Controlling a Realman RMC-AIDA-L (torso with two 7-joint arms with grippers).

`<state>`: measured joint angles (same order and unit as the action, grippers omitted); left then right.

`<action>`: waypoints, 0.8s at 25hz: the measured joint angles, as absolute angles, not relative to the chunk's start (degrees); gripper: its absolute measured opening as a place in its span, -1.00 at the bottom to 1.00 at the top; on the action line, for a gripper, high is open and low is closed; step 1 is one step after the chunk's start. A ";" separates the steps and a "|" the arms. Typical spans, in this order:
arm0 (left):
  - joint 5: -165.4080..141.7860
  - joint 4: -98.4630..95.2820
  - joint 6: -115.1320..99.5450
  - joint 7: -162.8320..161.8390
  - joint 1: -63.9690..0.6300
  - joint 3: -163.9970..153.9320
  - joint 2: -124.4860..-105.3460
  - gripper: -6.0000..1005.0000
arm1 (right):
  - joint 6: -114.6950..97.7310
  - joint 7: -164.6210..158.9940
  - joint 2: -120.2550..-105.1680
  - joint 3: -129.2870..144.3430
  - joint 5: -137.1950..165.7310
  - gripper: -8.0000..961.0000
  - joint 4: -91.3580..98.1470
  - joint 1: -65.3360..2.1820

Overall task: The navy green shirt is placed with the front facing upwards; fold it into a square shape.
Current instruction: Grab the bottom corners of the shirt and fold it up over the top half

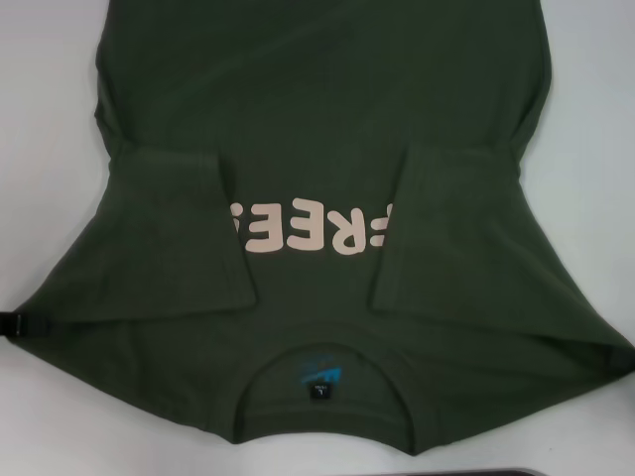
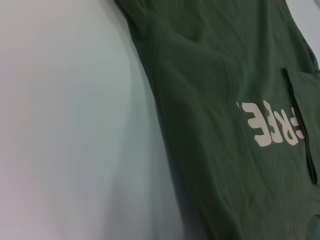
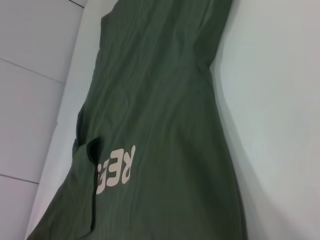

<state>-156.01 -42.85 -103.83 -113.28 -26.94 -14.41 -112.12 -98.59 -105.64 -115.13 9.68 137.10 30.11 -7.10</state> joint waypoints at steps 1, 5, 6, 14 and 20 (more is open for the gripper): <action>-156.01 -42.89 -104.02 -113.23 -26.79 -14.41 -112.13 -0.98 | -98.95 -105.24 -115.12 9.28 137.11 -0.89 30.12 -6.65; -156.01 -43.28 -104.83 -113.11 -25.94 -14.41 -112.26 -0.98 | -100.38 -103.65 -114.79 7.14 137.19 -0.89 30.15 -4.89; -156.01 -43.34 -104.92 -113.11 -25.78 -14.41 -112.28 -0.98 | -100.65 -103.31 -114.70 6.63 137.24 -0.89 30.16 -4.40; -156.18 -43.42 -105.87 -112.72 -24.73 -14.17 -112.60 -0.98 | -102.03 -101.27 -114.44 3.76 137.29 -0.89 30.23 -1.77; -156.21 -43.39 -106.21 -112.02 -24.44 -13.67 -112.68 -0.98 | -102.96 -100.61 -114.47 2.92 137.26 -0.89 30.33 -1.49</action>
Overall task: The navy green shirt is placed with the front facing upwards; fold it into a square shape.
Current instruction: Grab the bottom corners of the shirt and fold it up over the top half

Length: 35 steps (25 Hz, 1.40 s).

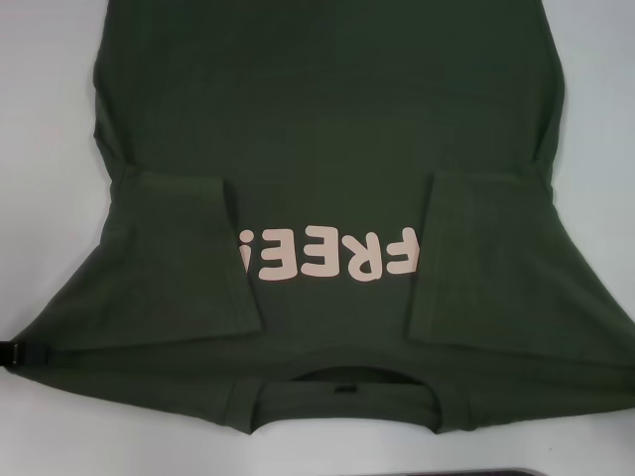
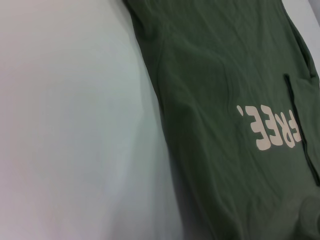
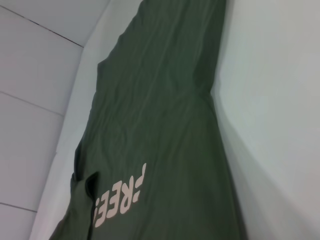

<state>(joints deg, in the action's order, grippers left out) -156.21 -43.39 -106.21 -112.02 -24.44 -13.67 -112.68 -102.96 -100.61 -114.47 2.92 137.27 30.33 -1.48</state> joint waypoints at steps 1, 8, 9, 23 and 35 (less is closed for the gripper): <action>-156.22 -43.34 -106.23 -111.95 -24.50 -13.66 -112.68 -0.98 | -103.06 -100.61 -114.47 2.91 137.29 -0.89 30.33 -1.76; -155.64 -43.00 -107.12 -111.50 -25.01 -13.63 -112.67 -0.98 | -103.75 -100.61 -114.59 3.14 137.37 -0.89 30.33 -3.93; -155.63 -42.94 -107.31 -111.41 -25.13 -13.68 -112.67 -0.98 | -103.90 -100.63 -114.58 3.23 137.39 -0.89 30.33 -4.38; -148.31 -40.86 -112.81 -110.69 -28.29 -13.62 -111.73 -0.98 | -106.32 -102.04 -113.52 3.56 137.46 -0.89 30.32 -12.18; -141.20 -35.96 -111.96 -111.18 -37.23 -13.76 -110.12 -0.98 | -105.46 -106.43 -112.40 3.51 137.22 -0.89 31.94 -22.12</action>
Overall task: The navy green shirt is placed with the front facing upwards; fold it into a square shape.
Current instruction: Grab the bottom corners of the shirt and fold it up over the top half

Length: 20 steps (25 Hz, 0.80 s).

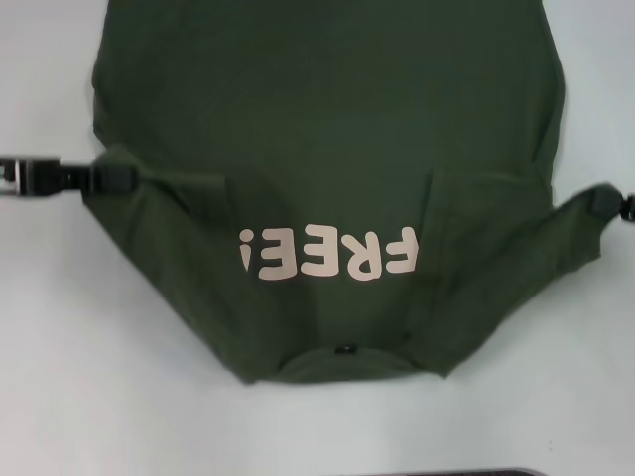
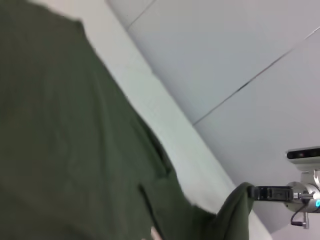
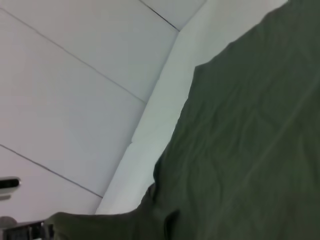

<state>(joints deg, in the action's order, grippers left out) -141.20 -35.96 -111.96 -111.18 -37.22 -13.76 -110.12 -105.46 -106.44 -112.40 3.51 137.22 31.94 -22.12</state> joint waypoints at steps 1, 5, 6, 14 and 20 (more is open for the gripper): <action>-140.67 -35.73 -111.67 -111.28 -37.86 -13.74 -109.80 -0.98 | -105.13 -106.97 -112.35 3.51 137.23 -0.89 32.41 -23.10; -138.58 -34.85 -109.69 -112.05 -40.49 -13.73 -109.01 -0.98 | -103.09 -109.28 -111.77 3.95 137.30 -0.89 33.37 -27.15; -138.02 -34.42 -108.78 -112.21 -41.35 -13.75 -108.80 -0.98 | -102.55 -109.66 -111.61 4.18 137.30 -0.89 33.38 -28.02; -136.21 -32.29 -101.17 -113.17 -45.97 -14.15 -107.83 -0.98 | -95.45 -112.82 -111.17 6.20 137.16 -0.89 33.40 -34.70; -133.67 -31.58 -94.90 -114.23 -47.82 -14.23 -107.65 -0.98 | -89.70 -113.94 -111.42 6.59 137.09 -0.89 33.40 -38.10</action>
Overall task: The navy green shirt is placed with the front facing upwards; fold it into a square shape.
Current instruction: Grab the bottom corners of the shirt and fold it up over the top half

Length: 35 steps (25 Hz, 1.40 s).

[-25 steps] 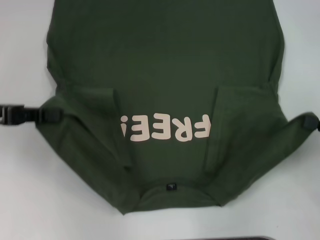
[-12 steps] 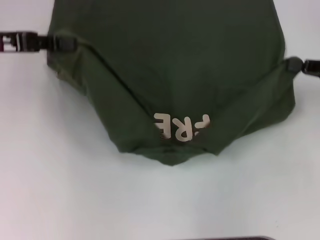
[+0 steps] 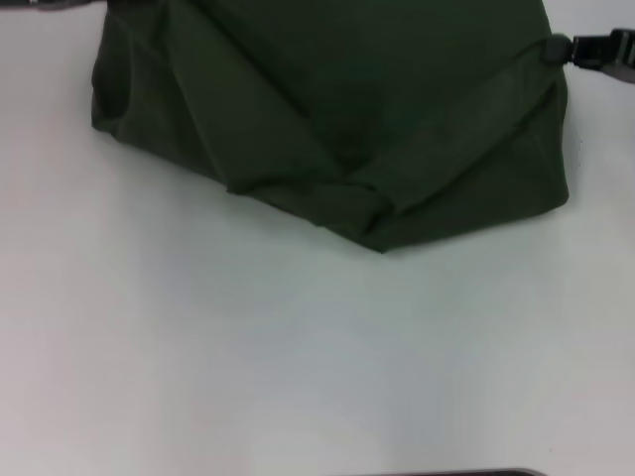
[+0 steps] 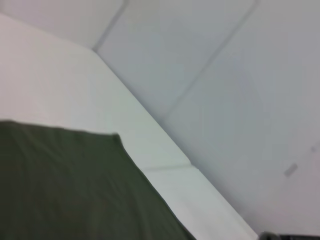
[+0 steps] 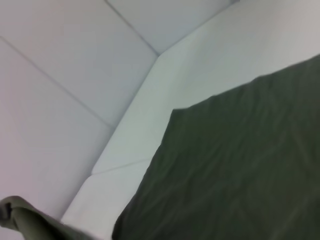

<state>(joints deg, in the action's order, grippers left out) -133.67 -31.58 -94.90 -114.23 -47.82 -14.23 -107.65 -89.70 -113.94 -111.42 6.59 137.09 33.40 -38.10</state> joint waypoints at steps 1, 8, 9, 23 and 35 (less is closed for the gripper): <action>-133.28 -31.46 -93.82 -114.45 -48.02 -14.29 -107.65 -0.98 | -88.90 -114.13 -111.40 6.59 137.08 -0.89 33.40 -38.55; -131.72 -29.56 -87.02 -114.46 -48.97 -14.64 -108.25 -0.98 | -82.87 -115.77 -111.22 7.16 137.00 -0.89 33.40 -39.85; -131.66 -29.20 -86.12 -114.43 -49.04 -14.75 -108.27 -0.98 | -82.06 -116.01 -111.21 7.35 136.98 -0.89 33.40 -39.88; -131.47 -28.03 -75.93 -114.44 -49.50 -16.34 -109.41 -0.98 | -73.04 -119.75 -111.09 13.10 133.57 -0.89 33.20 -40.55; -131.12 -27.98 -70.85 -113.94 -50.30 -16.43 -110.30 -0.98 | -68.72 -120.56 -111.26 15.64 131.05 -0.89 33.26 -42.75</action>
<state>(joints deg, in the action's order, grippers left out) -131.12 -27.98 -70.85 -113.94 -50.30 -16.43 -110.30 -68.72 -120.56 -111.26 15.64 131.05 33.26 -42.75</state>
